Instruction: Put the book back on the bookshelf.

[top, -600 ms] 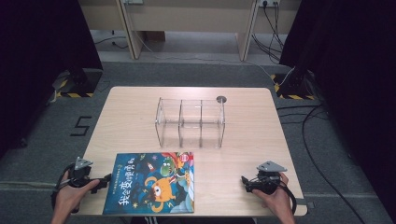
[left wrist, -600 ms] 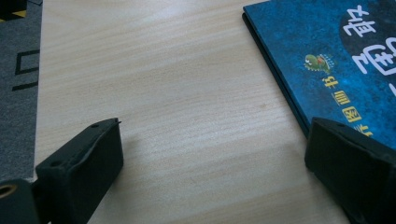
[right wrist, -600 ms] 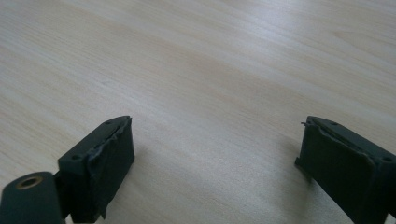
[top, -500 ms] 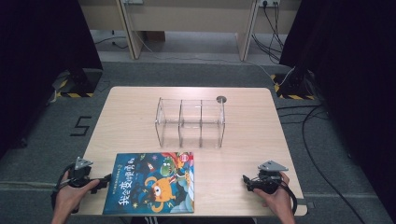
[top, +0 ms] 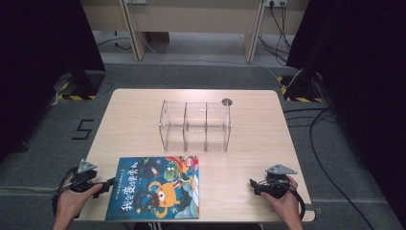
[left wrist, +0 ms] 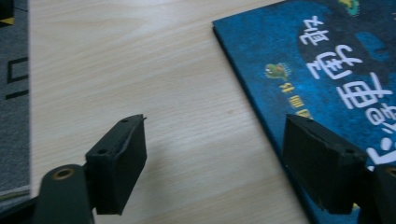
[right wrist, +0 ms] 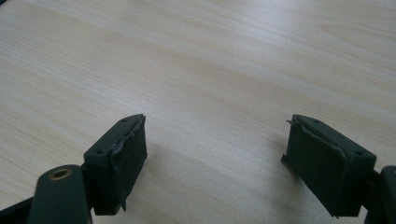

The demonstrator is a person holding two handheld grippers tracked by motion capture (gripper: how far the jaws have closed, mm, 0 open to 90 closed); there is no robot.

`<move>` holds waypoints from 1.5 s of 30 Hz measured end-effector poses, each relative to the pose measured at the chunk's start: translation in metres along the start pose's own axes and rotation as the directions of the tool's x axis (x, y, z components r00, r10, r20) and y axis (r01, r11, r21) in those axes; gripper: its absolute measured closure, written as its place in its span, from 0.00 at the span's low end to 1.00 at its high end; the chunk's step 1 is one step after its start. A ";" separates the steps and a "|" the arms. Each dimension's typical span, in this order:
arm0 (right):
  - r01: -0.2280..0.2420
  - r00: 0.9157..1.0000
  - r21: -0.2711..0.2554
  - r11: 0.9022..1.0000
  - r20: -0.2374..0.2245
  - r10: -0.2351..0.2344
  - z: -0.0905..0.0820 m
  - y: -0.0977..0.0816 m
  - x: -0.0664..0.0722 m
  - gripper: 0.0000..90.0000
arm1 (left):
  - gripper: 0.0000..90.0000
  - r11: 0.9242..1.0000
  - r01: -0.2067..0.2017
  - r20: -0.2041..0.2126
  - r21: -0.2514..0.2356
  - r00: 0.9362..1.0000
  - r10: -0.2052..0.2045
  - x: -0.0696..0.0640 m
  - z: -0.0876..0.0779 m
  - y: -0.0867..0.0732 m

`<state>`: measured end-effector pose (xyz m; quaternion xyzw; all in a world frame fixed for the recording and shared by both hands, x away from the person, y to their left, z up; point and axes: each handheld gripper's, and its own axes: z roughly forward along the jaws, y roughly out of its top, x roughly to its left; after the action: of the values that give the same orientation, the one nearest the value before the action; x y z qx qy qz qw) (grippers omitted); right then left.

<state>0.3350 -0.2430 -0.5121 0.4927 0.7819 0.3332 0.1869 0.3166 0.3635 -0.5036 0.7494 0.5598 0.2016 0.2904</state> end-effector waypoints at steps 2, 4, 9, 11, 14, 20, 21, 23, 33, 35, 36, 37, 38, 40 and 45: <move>-0.004 1.000 0.000 1.000 -0.008 0.004 0.000 0.000 0.000 0.24 | 0.29 1.000 -0.010 0.024 0.012 1.000 0.010 -0.003 0.001 0.000; -0.004 1.000 -0.002 1.000 -0.010 0.004 0.000 0.000 0.001 0.24 | 0.33 1.000 -0.009 0.053 0.014 0.999 0.008 -0.005 0.002 0.001; -0.002 1.000 0.001 1.000 -0.018 0.002 0.001 0.001 0.003 0.24 | 0.40 0.999 0.016 0.180 0.034 0.983 -0.022 -0.014 0.006 0.002; 0.000 1.000 0.001 1.000 -0.019 0.000 0.001 0.001 0.003 0.24 | 0.41 0.999 0.008 0.192 0.035 0.981 -0.015 -0.017 0.007 0.004; 0.003 1.000 -0.001 1.000 -0.021 -0.004 0.001 0.001 0.004 0.24 | 0.44 0.999 0.001 0.212 0.037 0.977 -0.009 -0.021 0.008 0.005; 0.008 0.999 -0.004 1.000 -0.033 -0.008 0.003 0.002 0.009 0.24 | 0.44 0.999 -0.029 0.215 0.046 0.977 0.019 -0.034 0.010 0.010; 0.014 0.999 -0.006 1.000 -0.035 -0.014 0.004 0.002 0.010 0.24 | 0.43 0.998 -0.041 0.221 0.052 0.975 0.028 -0.041 0.011 0.011; 0.015 0.999 -0.007 1.000 -0.037 -0.015 0.004 0.003 0.011 0.24 | 0.43 0.997 -0.057 0.233 0.059 0.972 0.042 -0.049 0.012 0.013; -0.020 0.995 -0.018 1.000 -0.093 0.018 0.003 0.002 0.011 0.27 | 0.40 0.984 -0.157 0.325 0.088 0.938 0.120 -0.099 0.016 0.020; -0.031 0.994 -0.017 0.999 -0.104 0.029 0.002 0.002 0.011 0.28 | 0.41 0.979 -0.184 0.346 0.088 0.927 0.144 -0.109 0.017 0.021; -0.033 0.994 -0.016 0.999 -0.108 0.031 0.002 0.003 0.011 0.28 | 0.41 0.979 -0.184 0.346 0.088 0.927 0.144 -0.109 0.017 0.021; -0.031 0.994 -0.017 0.999 -0.108 0.029 0.002 0.003 0.011 0.28 | 0.41 0.977 -0.193 0.360 0.089 0.921 0.149 -0.115 0.017 0.021; -0.031 0.994 -0.017 0.999 -0.108 0.029 0.002 0.003 0.011 0.28 | 0.41 0.975 -0.204 0.376 0.087 0.913 0.158 -0.121 0.018 0.022; -0.060 0.990 -0.014 0.998 -0.126 0.057 0.001 0.003 0.012 0.30 | 0.40 0.967 -0.244 0.388 0.076 0.900 0.197 -0.135 0.019 0.023; -0.060 0.988 -0.008 0.998 -0.144 0.058 0.000 0.003 0.012 0.33 | 0.39 0.961 -0.267 0.389 0.067 0.894 0.222 -0.148 0.022 0.024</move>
<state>0.3313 -0.2313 -0.5099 0.4890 0.7764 0.3780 0.1232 0.3046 0.2127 -0.5002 0.8545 0.4055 0.0548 0.3201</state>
